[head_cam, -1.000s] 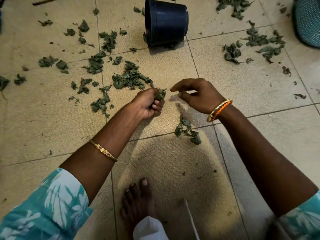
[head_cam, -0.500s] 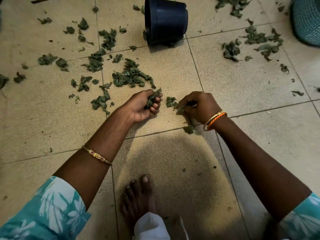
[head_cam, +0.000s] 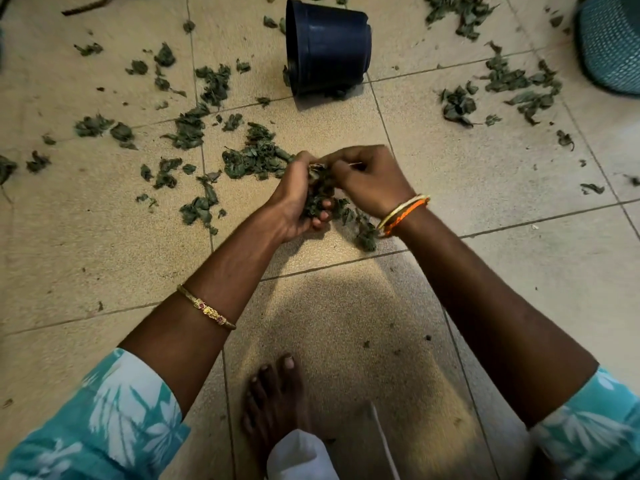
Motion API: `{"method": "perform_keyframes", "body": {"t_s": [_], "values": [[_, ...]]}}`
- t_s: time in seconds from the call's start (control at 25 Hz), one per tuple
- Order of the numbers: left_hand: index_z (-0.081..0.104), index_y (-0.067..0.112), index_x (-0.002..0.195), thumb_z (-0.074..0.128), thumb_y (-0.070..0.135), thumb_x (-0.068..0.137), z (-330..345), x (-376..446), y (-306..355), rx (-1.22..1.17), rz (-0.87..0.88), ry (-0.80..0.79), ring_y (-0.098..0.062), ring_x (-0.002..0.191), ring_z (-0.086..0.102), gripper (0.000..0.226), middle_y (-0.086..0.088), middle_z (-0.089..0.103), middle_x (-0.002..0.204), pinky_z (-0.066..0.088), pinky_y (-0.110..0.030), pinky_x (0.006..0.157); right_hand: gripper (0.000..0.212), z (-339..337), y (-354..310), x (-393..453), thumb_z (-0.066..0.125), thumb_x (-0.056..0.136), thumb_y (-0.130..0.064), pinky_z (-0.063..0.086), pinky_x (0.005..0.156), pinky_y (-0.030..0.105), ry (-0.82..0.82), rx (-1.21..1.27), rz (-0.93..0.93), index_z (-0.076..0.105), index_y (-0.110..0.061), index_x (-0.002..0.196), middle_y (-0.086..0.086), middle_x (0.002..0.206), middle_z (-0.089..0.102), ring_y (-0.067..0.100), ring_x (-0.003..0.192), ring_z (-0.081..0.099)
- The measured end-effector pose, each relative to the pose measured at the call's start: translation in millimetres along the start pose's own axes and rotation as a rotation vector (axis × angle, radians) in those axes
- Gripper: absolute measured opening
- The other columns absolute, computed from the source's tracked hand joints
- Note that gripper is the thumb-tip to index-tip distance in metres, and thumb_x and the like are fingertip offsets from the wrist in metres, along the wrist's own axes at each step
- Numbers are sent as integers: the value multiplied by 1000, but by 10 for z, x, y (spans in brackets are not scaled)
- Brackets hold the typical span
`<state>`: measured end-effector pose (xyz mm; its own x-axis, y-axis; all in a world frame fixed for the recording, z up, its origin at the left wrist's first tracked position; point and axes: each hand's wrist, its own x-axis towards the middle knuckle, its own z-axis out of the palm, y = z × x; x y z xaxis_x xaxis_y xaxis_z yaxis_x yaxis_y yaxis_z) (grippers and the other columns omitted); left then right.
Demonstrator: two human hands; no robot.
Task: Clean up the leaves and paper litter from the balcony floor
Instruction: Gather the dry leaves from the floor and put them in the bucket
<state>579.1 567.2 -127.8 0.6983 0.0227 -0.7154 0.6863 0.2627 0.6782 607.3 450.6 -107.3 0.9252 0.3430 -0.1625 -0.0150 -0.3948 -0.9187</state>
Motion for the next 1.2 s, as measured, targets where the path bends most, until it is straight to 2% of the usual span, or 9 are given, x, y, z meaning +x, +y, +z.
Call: {"method": "perform_keyframes", "body": {"t_s": [0.12,0.24,0.32,0.48,0.6,0.76,0.92,1.04,1.2], "values": [[52,13,70,32,52,97,28,33,9,-15,-13,64,-11,44,42,52,1,45,51,32,-21,44,15,192,81,-130,55,81,-1,50,74,36,1,-368,-318,70,0,86,16,88,67,27,80,63],[48,13,72,38,26,101,-10,74,-37,-69,28,126,-7,38,41,33,0,45,57,30,-16,34,10,141,125,-96,65,80,-5,52,77,26,68,-255,-225,71,-9,88,4,88,71,15,82,65],[51,12,73,45,26,101,-90,73,-57,-133,23,167,-6,39,44,32,0,50,60,32,-16,32,12,-85,135,-2,68,81,-10,50,76,19,39,-196,-150,67,-13,93,-2,94,68,10,89,64],[55,14,74,56,37,93,-280,84,-90,-186,42,184,-2,37,40,30,8,47,53,32,-14,33,82,-534,298,83,81,69,-25,47,90,32,-490,-677,32,38,-28,139,6,140,37,23,119,49],[47,18,67,55,42,94,-345,107,-104,-153,32,188,-3,33,29,37,9,38,45,22,-13,29,114,-405,497,-48,88,55,-31,44,101,44,-618,-859,-2,20,-31,147,11,142,21,32,125,37],[39,21,60,52,36,92,-314,102,-116,-98,-16,186,-6,33,22,38,8,31,44,17,-12,32,78,-179,578,-17,81,68,-19,43,82,26,-548,-755,-196,45,-27,136,11,127,35,21,104,44],[41,18,62,54,25,94,-300,141,-134,-76,-35,263,-5,32,29,35,7,38,42,19,-11,30,33,0,538,132,75,76,-19,37,74,21,-466,-711,-311,68,-15,109,10,106,56,20,92,54],[50,14,70,54,29,96,-381,122,-148,-94,-47,288,-4,33,37,31,3,54,55,20,-12,27,18,46,468,219,76,75,-17,45,73,22,-364,-514,-225,73,-13,93,4,93,68,13,85,61],[60,5,99,41,38,101,-509,85,-139,-175,-111,150,-9,47,60,38,-11,71,87,26,-13,26,10,-157,173,331,72,77,-6,56,73,24,-328,52,-63,70,-5,87,9,84,69,13,76,65]]}}
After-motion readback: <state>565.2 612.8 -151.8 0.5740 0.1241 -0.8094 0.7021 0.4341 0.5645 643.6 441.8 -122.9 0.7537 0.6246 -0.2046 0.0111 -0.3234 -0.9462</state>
